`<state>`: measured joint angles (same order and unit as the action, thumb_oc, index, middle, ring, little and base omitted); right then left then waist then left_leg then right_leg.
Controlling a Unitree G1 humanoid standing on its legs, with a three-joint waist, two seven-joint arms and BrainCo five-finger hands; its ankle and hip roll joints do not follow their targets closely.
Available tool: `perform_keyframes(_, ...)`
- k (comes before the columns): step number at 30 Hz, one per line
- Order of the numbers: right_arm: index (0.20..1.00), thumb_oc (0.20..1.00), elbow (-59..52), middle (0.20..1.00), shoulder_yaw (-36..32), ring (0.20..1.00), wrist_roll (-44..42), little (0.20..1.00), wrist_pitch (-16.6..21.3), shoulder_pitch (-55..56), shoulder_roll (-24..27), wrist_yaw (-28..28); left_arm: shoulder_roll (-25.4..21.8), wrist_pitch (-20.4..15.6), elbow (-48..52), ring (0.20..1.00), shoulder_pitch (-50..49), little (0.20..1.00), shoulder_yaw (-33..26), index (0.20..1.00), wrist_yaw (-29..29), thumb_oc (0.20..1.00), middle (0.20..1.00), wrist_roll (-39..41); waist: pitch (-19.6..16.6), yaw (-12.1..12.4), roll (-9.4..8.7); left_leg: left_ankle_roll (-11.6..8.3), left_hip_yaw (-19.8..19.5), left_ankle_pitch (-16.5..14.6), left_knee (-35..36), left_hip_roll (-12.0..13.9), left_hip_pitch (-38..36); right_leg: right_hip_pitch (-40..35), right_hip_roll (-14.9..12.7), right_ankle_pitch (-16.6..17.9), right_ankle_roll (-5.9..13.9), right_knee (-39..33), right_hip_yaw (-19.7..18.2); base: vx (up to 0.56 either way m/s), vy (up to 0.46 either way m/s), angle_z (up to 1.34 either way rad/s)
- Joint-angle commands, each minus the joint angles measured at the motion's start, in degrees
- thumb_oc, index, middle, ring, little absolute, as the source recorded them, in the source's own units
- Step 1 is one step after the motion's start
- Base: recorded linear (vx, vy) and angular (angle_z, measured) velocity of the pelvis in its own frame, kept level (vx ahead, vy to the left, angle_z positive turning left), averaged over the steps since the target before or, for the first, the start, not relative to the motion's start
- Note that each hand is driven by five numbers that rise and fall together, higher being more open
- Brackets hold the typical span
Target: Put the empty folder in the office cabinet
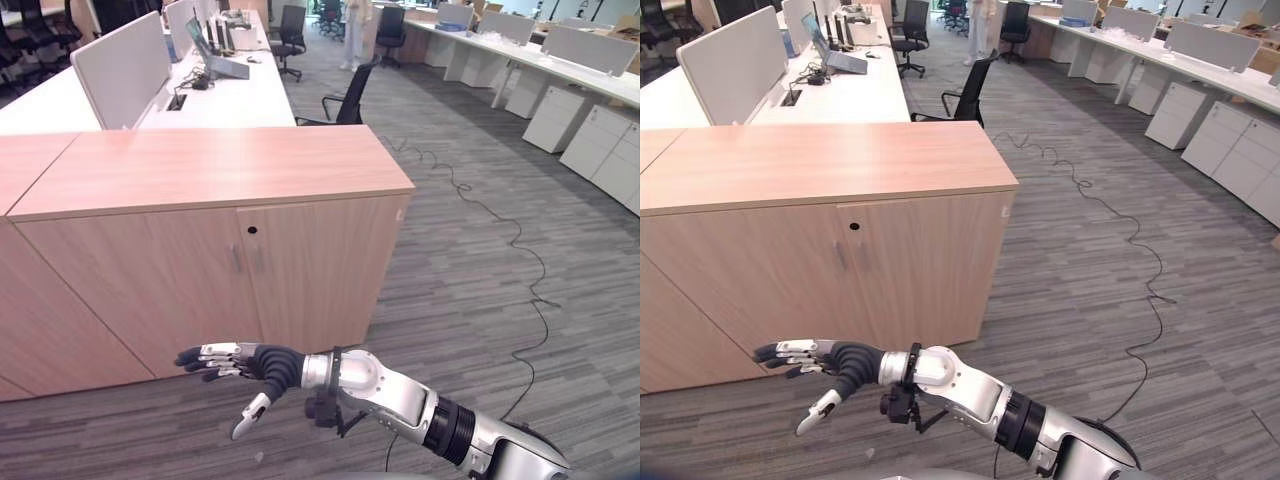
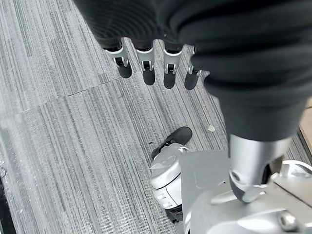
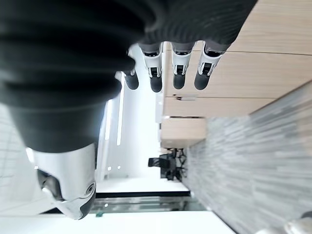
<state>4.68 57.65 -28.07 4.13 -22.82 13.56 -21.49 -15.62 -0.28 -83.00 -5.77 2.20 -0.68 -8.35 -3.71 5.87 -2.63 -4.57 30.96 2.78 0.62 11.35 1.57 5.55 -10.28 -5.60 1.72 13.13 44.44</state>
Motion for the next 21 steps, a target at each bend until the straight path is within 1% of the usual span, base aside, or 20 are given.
perform_keyframes(1,1.000,1.000,3.79,1.000,-4.33,1.000,1.04,1.000,2.35,-1.58,-3.22,1.44,1.88,-0.46,-1.62,1.000,1.95,1.000,1.92,1.000,-1.05,1.000,1.000,-1.20,3.44,2.44,-3.31,-0.09,3.50,2.21,-0.07,-0.60,-0.76,-9.55,2.84,5.39,3.24,-14.84,-2.67,0.04,-0.066,0.32)
perform_keyframes(2,1.000,1.000,4.05,1.000,-4.38,1.000,1.20,1.000,2.52,-1.56,-3.33,1.43,1.91,-0.45,-1.59,1.000,1.94,1.000,2.03,1.000,-1.08,1.000,1.000,-1.17,3.45,2.46,-3.28,-0.13,3.40,2.20,-0.16,-0.54,-0.70,-9.59,2.89,5.36,3.21,-14.87,-2.59,0.05,-0.068,0.09)
perform_keyframes(3,1.000,1.000,4.94,1.000,-5.00,1.000,2.49,1.000,2.65,-1.53,-2.81,1.92,1.66,-1.24,-0.64,1.000,1.60,1.000,1.58,1.000,-1.28,1.000,1.000,-0.30,3.50,2.87,-3.21,-0.22,3.31,2.31,-0.27,-0.39,-0.64,-9.77,3.02,5.28,3.16,-15.04,-2.31,0.04,-0.076,0.12)
perform_keyframes(4,1.000,1.000,6.58,1.000,-4.97,1.000,3.13,1.000,1.34,-1.76,-2.56,1.57,1.98,-0.72,-0.41,1.000,0.99,1.000,1.79,1.000,-0.50,1.000,1.000,-0.03,3.65,3.50,-3.02,-0.52,3.35,2.62,-0.39,0.02,-0.55,-9.91,3.25,5.27,3.22,-15.23,-1.87,0.04,-0.074,0.14)
perform_keyframes(5,1.000,1.000,6.68,1.000,-5.02,1.000,3.17,1.000,1.34,-1.76,-2.59,1.56,2.01,-0.67,-0.34,1.000,0.95,1.000,1.86,1.000,-0.51,1.000,1.000,-0.04,3.64,3.52,-2.98,-0.55,3.30,2.64,-0.41,0.06,-0.54,-9.95,3.31,5.28,3.20,-15.27,-1.82,0.04,-0.075,0.17)
perform_keyframes(7,1.000,1.000,8.90,1.000,-5.50,1.000,4.85,1.000,0.90,-1.36,-1.65,2.02,2.44,-1.07,0.11,1.000,-0.22,1.000,1.98,1.000,0.03,1.000,1.000,0.28,3.92,4.38,-2.73,-0.96,3.25,2.94,-0.73,0.51,-0.41,-10.14,3.66,5.32,3.19,-15.62,-1.65,0.04,-0.073,0.22)
perform_keyframes(10,1.000,1.000,14.77,1.000,-7.02,1.000,9.58,1.000,0.49,0.01,-0.61,2.89,1.98,-1.38,0.50,1.000,-1.73,1.000,0.97,1.000,1.04,1.000,1.000,0.51,5.22,6.16,-2.63,-1.91,3.07,3.31,-2.77,2.08,0.85,-10.61,4.06,5.37,3.06,-16.72,-1.23,0.01,-0.093,0.12)
perform_keyframes(11,1.000,1.000,17.33,1.000,-7.49,1.000,11.26,1.000,0.69,0.94,-0.20,3.06,1.77,-1.55,0.77,1.000,-1.57,1.000,1.10,1.000,1.28,1.000,1.000,0.52,6.18,6.71,-2.53,-2.40,2.86,3.51,-4.96,3.15,2.45,-10.87,4.25,5.28,2.81,-17.26,-0.57,-0.05,-0.099,0.27)
perform_keyframes(12,1.000,1.000,19.38,1.000,-8.18,1.000,12.54,1.000,0.68,2.39,0.53,3.71,1.58,-1.76,1.17,1.000,-1.09,1.000,1.17,1.000,1.24,1.000,1.000,0.49,6.99,7.12,-2.49,-2.55,3.54,3.75,-6.34,3.93,3.70,-11.07,4.29,5.06,2.52,-17.75,0.09,-0.08,-0.133,0.99)
perform_keyframes(13,1.000,1.000,22.63,1.000,-11.27,1.000,14.22,1.000,1.00,6.93,2.55,4.47,2.17,-2.16,1.77,1.000,0.42,1.000,3.37,1.000,2.52,1.000,1.000,-0.92,7.57,5.24,-2.30,-1.81,7.20,2.58,-6.23,5.58,3.43,-10.83,4.45,3.63,1.85,-17.78,-0.20,-0.06,-0.097,1.62)
perform_keyframes(14,1.000,1.000,22.60,1.000,-11.46,1.000,14.37,1.000,1.10,7.23,2.71,4.43,2.23,-2.11,1.83,1.000,0.30,1.000,3.66,1.000,2.57,1.000,1.000,-0.90,7.40,5.06,-2.12,-1.75,6.72,2.61,-6.26,5.60,3.69,-10.89,4.56,3.49,1.77,-17.77,0.24,0.02,0.001,2.41)
perform_keyframes(15,1.000,1.000,26.05,1.000,-13.00,1.000,14.50,1.000,-0.22,10.37,2.56,4.31,2.44,-2.03,2.41,1.000,0.89,1.000,3.81,1.000,3.90,1.000,1.000,-0.33,6.95,4.49,-1.09,-1.39,6.53,2.67,-5.59,5.33,3.78,-12.01,4.61,2.58,1.66,-18.02,0.12,0.07,0.126,3.02)
perform_keyframes(16,1.000,1.000,28.07,1.000,-14.51,1.000,14.70,1.000,-0.18,11.50,2.90,4.64,2.37,-2.14,2.69,1.000,0.69,1.000,4.77,1.000,4.06,1.000,1.000,-0.20,6.40,4.40,-0.39,-1.51,5.43,2.98,-5.08,5.08,4.28,-12.69,4.23,2.03,1.57,-18.04,0.74,0.20,0.256,3.13)
perform_keyframes(17,1.000,1.000,33.57,1.000,-19.47,1.000,15.22,1.000,-0.57,14.61,2.48,5.79,2.64,-2.63,2.75,1.000,0.10,1.000,6.62,1.000,4.28,1.000,1.000,-1.73,4.69,4.10,0.48,-1.29,3.40,2.89,-3.38,3.43,4.41,-13.83,3.35,2.28,1.82,-17.89,2.55,0.23,0.271,2.37)
perform_keyframes(19,1.000,1.000,42.20,1.000,-23.66,1.000,18.08,1.000,-0.46,17.09,1.51,8.48,2.17,-2.86,3.01,1.000,0.42,1.000,7.78,1.000,4.15,1.000,1.000,-2.65,3.01,4.45,1.45,-0.43,-0.36,2.88,-0.78,0.18,4.19,-15.18,1.76,3.10,2.41,-17.47,4.97,0.21,0.231,1.06)
perform_keyframes(20,1.000,1.000,42.69,1.000,-23.91,1.000,18.30,1.000,-0.13,17.06,1.22,8.54,2.08,-2.86,3.02,1.000,0.41,1.000,8.02,1.000,4.14,1.000,1.000,-2.66,2.94,4.29,1.39,-0.31,-0.73,2.99,-0.50,-0.08,4.20,-15.31,1.67,3.22,2.60,-17.49,5.39,0.12,0.165,0.95)
perform_keyframes(21,1.000,1.000,46.80,1.000,-26.19,1.000,19.04,1.000,-0.24,17.80,0.52,10.03,1.65,-2.95,3.09,1.000,1.09,1.000,8.59,1.000,3.95,1.000,1.000,-2.98,2.37,4.24,1.68,-0.02,-1.84,3.09,0.35,-1.25,4.35,-15.81,0.92,3.45,2.80,-16.97,6.56,0.12,0.164,0.91)
